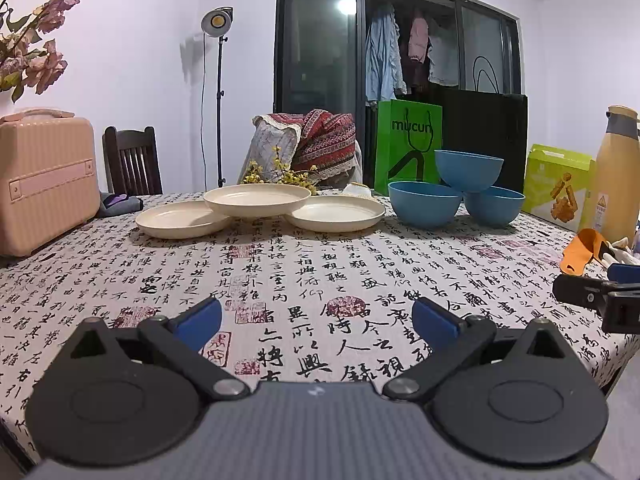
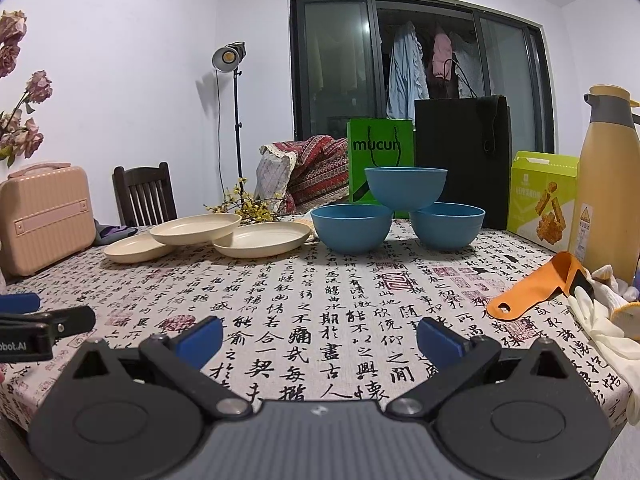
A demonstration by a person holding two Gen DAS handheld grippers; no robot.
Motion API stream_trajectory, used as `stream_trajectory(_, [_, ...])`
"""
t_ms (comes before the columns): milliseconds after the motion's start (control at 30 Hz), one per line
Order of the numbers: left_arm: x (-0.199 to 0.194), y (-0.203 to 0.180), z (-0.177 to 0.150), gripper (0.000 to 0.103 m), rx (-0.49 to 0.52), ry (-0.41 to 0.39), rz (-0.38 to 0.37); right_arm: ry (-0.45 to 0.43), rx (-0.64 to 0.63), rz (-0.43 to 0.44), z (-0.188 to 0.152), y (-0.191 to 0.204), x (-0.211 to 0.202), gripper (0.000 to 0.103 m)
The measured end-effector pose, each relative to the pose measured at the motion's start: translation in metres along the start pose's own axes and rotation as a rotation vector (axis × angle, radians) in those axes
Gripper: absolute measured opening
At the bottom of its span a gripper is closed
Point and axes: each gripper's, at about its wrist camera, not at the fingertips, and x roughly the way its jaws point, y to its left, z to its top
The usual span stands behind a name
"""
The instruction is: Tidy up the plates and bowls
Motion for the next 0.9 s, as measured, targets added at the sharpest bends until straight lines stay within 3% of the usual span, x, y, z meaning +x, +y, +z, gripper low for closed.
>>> stream_trajectory(900, [-0.0027,-0.0005,-0.0025,0.103,0.008,-0.007,0.01,0.002,-0.001,0.002,-0.0019,0.0018,-0.0021,0.103])
